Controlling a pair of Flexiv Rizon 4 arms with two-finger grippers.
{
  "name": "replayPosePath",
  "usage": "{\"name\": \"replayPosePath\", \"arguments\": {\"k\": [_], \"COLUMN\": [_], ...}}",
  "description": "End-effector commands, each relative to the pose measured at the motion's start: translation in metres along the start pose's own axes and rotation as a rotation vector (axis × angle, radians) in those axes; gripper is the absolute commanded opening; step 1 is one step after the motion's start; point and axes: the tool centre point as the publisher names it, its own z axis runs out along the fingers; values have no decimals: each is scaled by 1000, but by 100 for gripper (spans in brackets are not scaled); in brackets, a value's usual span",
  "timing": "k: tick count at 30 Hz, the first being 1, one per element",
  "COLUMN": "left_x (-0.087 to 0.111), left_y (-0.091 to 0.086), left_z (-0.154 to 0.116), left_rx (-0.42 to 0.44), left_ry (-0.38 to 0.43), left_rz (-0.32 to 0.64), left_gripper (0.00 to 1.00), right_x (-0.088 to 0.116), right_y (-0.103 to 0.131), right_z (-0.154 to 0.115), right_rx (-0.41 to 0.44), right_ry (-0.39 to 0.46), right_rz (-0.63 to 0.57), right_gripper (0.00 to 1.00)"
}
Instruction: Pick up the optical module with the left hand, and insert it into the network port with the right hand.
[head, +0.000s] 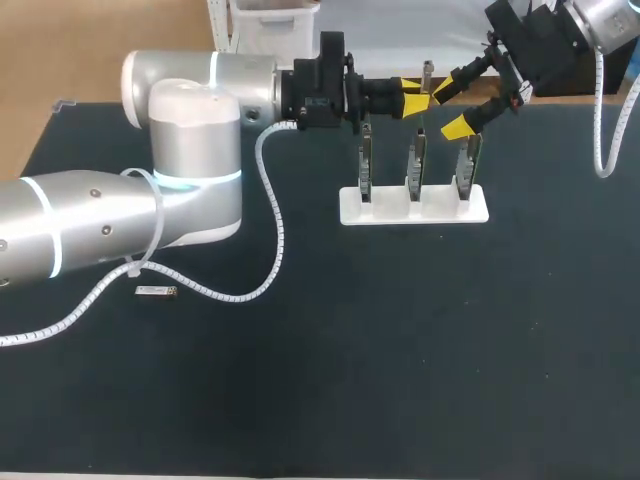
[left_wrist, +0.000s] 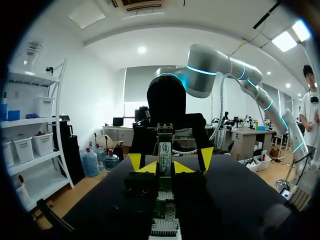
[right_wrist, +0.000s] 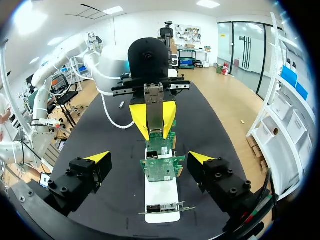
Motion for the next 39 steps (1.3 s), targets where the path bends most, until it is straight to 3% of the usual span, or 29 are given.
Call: {"name": "replayPosePath", "arguments": {"k": [1, 39], "left_x": [3, 17], "left_y": [-2, -6], "left_z": [0, -3], "left_rx": [-4, -11], "left_ry": [1, 13], "left_rz": [0, -39], "left_gripper": [0, 0], "right_x": [0, 0], "right_y": [1, 1], "right_z": [0, 0], "right_rx": [3, 3], "right_ry": [0, 0], "right_rz": [0, 0], "right_gripper": [100, 100]}}
